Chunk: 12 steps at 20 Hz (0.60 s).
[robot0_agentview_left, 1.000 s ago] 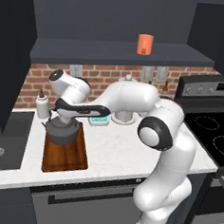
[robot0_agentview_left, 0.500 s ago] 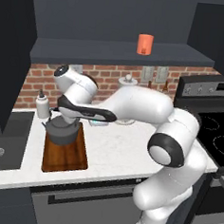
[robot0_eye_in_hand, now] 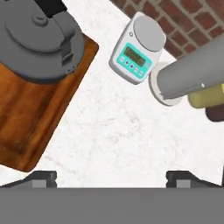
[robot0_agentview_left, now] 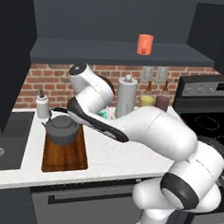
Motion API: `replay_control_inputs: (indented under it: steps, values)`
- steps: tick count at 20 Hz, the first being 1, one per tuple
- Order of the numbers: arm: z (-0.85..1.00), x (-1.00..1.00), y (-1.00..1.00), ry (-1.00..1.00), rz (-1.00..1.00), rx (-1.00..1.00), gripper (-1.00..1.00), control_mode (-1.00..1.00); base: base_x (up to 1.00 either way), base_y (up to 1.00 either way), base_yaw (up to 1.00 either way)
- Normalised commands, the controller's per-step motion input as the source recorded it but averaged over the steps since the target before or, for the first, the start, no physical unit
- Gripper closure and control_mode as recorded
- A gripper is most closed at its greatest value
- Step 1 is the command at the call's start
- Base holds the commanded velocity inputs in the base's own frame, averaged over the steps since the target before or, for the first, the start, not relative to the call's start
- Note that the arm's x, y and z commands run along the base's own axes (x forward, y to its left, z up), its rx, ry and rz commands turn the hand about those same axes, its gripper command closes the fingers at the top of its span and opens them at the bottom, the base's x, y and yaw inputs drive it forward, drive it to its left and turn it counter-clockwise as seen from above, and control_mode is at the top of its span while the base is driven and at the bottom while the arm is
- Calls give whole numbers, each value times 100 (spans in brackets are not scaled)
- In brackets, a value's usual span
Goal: Pick the kettle from the counter and place it on the tray. Then pick the mug from the cabinet and place it on the tray. Then close the cabinet doors.
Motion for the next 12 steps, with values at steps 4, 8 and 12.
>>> replay_control_inputs:
  steps: [4, 8, 12]
  values:
    - [36, -53, -47, -16, -28, 14, -100, -100, 0, 0, 0]
    - [36, -44, -47, -8, -31, 13, -100, -100, 0, 0, 0]
    - [36, -39, -40, -4, -31, 9, -100, -100, 0, 0, 0]
